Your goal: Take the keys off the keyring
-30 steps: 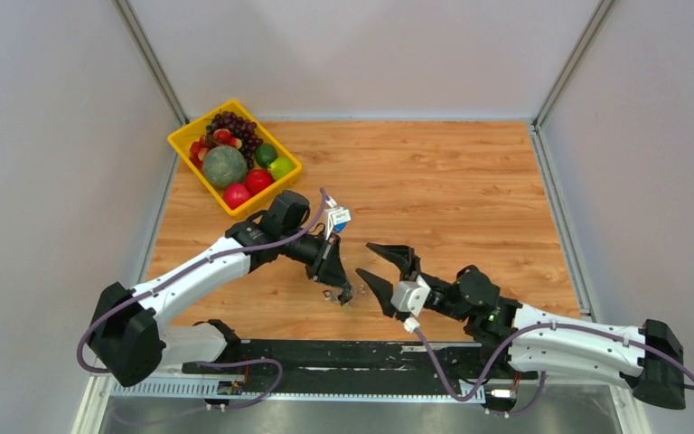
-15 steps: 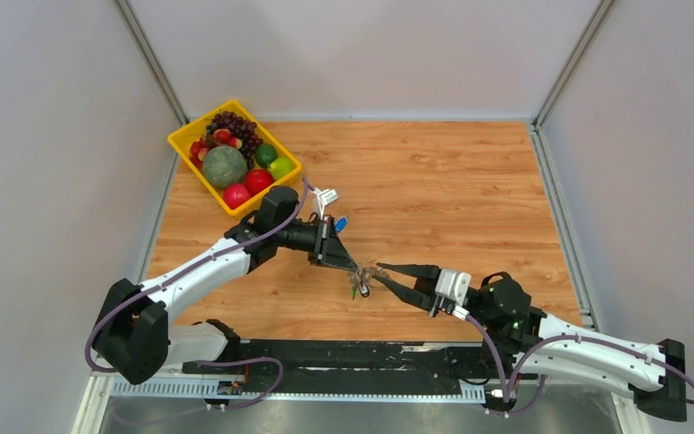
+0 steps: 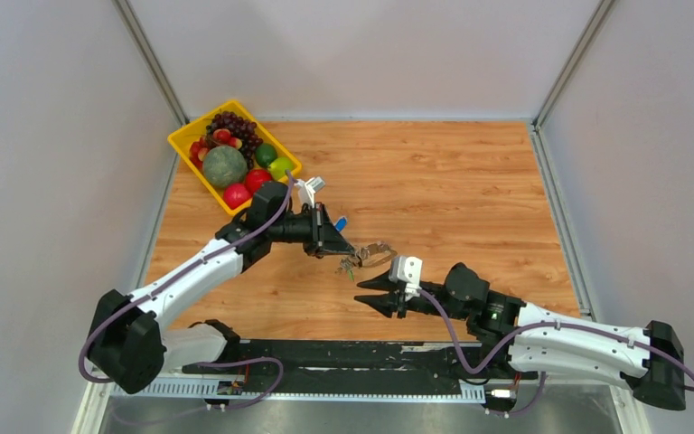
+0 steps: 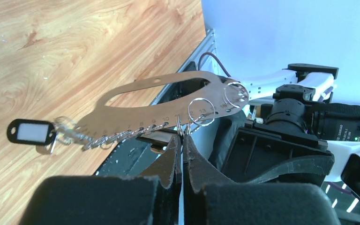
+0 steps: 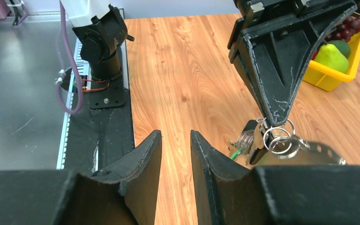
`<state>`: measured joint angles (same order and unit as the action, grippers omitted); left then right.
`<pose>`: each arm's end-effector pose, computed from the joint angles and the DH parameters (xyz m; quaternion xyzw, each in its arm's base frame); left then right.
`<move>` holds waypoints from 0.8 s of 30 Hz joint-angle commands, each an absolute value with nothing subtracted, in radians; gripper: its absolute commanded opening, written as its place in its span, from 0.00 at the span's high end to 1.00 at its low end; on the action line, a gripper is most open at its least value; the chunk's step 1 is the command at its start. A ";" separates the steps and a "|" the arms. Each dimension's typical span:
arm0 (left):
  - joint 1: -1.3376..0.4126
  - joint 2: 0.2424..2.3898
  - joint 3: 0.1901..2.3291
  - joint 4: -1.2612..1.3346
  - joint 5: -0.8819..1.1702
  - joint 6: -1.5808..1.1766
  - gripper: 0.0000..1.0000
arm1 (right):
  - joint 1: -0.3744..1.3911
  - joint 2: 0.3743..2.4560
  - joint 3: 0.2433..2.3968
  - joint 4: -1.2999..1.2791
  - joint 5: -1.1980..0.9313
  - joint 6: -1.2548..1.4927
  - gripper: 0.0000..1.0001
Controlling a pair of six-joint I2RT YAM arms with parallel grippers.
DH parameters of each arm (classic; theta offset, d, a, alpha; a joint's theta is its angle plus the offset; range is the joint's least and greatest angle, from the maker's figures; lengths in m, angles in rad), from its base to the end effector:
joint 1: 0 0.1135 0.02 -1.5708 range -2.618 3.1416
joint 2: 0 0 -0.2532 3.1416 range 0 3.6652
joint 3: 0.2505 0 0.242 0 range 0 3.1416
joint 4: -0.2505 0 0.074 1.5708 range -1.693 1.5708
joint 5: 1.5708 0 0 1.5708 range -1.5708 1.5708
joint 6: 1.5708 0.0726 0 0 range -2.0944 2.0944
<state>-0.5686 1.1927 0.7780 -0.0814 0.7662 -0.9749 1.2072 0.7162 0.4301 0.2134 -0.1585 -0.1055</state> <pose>0.2058 -0.1912 0.2491 0.0266 0.8190 -0.5612 0.1163 0.0662 0.2061 0.2605 -0.4882 0.5455 0.4047 0.5481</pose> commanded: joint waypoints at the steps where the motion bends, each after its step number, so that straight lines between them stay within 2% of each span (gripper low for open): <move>1: -0.565 1.139 0.824 -0.090 0.757 -0.982 1.00 | 1.206 0.706 0.453 0.208 -0.096 -0.090 0.64; 5: -0.565 1.122 0.826 -0.114 0.760 -0.957 1.00 | 1.206 0.688 0.430 0.186 0.013 -0.109 0.54; 8: -0.565 1.115 0.840 -0.150 0.762 -0.911 1.00 | 1.206 0.642 0.417 0.175 0.088 -0.113 0.53; 10: -0.565 1.118 0.865 -0.214 0.751 -0.833 1.00 | 1.206 0.586 0.409 0.173 0.075 -0.118 0.49; 14: -0.565 1.133 0.941 -0.371 0.699 -0.618 1.00 | 1.205 0.471 0.415 0.173 0.114 -0.139 0.25; 17: -0.568 1.147 1.000 -0.480 0.690 -0.496 1.00 | 1.205 0.442 0.445 0.176 0.183 -0.146 0.24; 24: -0.652 1.147 1.120 -0.701 0.523 -0.126 1.00 | 1.158 0.617 0.617 0.120 0.278 -0.068 0.39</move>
<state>-0.6060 1.1488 1.0348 -0.5480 0.6212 -0.4088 1.1950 0.5262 0.5014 0.1535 0.2089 -0.1257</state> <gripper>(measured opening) 0.006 0.646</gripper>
